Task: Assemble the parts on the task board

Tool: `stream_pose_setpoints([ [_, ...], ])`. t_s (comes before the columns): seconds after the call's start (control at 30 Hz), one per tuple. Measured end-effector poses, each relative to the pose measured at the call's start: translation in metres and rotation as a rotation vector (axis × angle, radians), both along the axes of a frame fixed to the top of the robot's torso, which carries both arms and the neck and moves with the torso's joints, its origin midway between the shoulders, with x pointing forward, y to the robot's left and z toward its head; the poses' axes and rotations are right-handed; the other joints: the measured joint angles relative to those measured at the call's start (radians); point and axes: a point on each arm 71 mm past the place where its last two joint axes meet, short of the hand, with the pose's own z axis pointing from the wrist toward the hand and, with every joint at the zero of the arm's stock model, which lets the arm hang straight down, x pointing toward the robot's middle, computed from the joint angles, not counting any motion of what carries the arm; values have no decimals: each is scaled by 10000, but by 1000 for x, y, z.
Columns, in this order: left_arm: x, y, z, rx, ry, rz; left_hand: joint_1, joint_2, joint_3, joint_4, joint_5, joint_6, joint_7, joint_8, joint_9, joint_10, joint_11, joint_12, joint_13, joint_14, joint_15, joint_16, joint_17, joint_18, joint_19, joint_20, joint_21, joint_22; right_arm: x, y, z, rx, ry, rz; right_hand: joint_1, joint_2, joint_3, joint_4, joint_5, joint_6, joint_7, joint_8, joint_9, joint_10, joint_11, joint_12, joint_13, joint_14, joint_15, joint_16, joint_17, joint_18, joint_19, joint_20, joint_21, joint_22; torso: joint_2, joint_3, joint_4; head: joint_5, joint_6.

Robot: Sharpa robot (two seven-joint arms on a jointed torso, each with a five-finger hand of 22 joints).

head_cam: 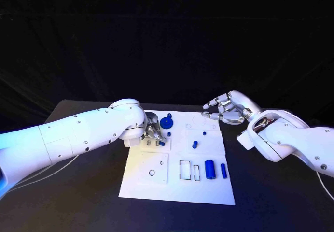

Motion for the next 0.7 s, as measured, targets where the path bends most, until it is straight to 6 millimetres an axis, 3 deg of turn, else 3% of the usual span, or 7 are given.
stream_pose_setpoints([
  [0.13,-1,2,-1,-263,218,159,257,-325,1024,268,2,-109,104,90,1,-9,16,-138,-98,18,21,0,0,0,0,0,38,31,0,0,0,-2,6,-11,0,0,0,0,0,0,0,0,-1,0,0,0,0,0,0,0,0,-1,0,0,0,0,0,1,6,-1,-9],
  [0.23,-2,4,-1,-498,351,301,-14,-742,1848,268,0,-112,107,312,2,35,74,-206,-153,21,26,0,-1,-1,0,0,38,55,1,-1,-1,-3,10,-27,0,0,0,0,0,0,0,0,-1,0,0,0,0,0,0,0,1,0,0,0,0,0,-1,2,7,-1,-9],
  [0.3,-2,5,0,-647,422,395,-167,-895,2193,275,-1,-125,120,372,5,35,75,-222,-159,22,26,0,-1,-1,0,0,38,66,1,-1,-1,-3,14,-36,0,0,0,0,54,0,0,0,-1,0,0,0,0,0,0,0,8,0,0,0,0,-1,-2,2,8,12,0],
  [0.4,-3,7,0,-848,480,547,-237,-965,2342,267,-4,-125,121,380,15,34,75,-223,-171,22,26,0,-2,-1,0,0,38,68,1,-1,-1,0,16,-47,0,0,0,0,55,0,0,0,-1,0,0,0,0,0,0,0,8,0,0,0,0,-1,-3,5,8,25,14],
  [0.43,-4,8,0,-902,486,598,-266,-994,2414,254,-4,-125,122,380,411,34,76,-223,-171,22,26,0,-2,-1,0,0,76,82,1,-1,-1,1,17,-50,0,0,0,0,55,0,0,0,-2,0,0,0,0,0,0,0,8,0,0,0,0,-1,-4,5,8,26,18],
  [0.47,-4,9,1,-955,488,650,-267,-995,2425,258,-7,-126,122,380,455,34,76,-222,-171,22,26,0,-2,-1,0,0,76,82,1,-1,-1,3,19,-53,0,0,0,0,55,0,0,0,-2,0,0,0,0,0,0,0,8,0,0,0,0,-1,-4,5,8,27,20],
  [0.7,-7,17,3,-1320,361,1040,-359,-1087,2521,222,-33,-141,141,437,472,63,118,-222,-143,22,26,0,-3,0,0,0,75,116,2,-3,-1,12,31,-92,0,0,0,0,55,0,0,0,-2,0,0,0,-10,0,0,0,7,-1,0,0,0,-1,-3,12,9,35,24],
])
